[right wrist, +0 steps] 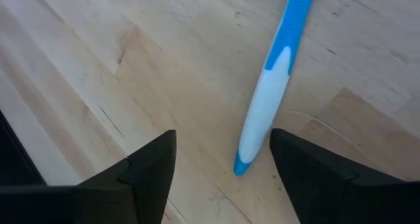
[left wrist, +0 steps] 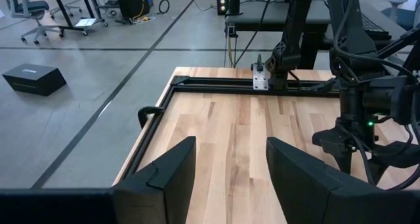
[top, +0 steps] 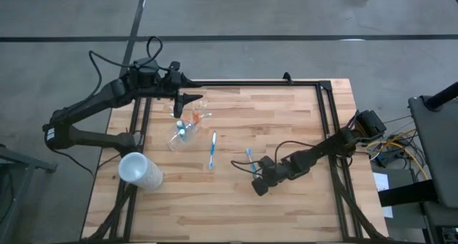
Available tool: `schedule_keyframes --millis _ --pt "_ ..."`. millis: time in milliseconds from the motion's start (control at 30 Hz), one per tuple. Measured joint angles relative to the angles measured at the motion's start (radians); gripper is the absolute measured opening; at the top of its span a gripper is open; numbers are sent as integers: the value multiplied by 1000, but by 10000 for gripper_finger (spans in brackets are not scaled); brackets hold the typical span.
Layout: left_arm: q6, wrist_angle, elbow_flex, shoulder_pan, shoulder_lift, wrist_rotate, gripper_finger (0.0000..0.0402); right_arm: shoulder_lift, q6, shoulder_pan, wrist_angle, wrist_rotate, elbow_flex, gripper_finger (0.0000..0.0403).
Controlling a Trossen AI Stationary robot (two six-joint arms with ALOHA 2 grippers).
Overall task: Pick & Place toothbrushing station
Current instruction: Put the top blue toothbrush into the transparent organizer
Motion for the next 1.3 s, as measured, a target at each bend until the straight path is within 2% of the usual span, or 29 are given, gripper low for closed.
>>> schedule_keyframes --millis 333,600,833,933,1100,1300 --pt "0 0 0 0 0 0 191 0 -3 -1 -47 -4 6 226" --pt "0 0 0 0 0 0 191 -42 -75 -1 -62 -3 -3 219" --pt "0 0 0 0 0 0 191 -190 -144 -2 -86 134 -2 219" --pt "0 0 0 0 0 0 191 -217 -148 -3 -44 182 0 219" --pt "0 1 -5 0 0 0 191 -184 -158 -3 21 187 -1 219" --pt "0 0 -13 0 0 0 191 -77 -151 -3 106 149 8 219"
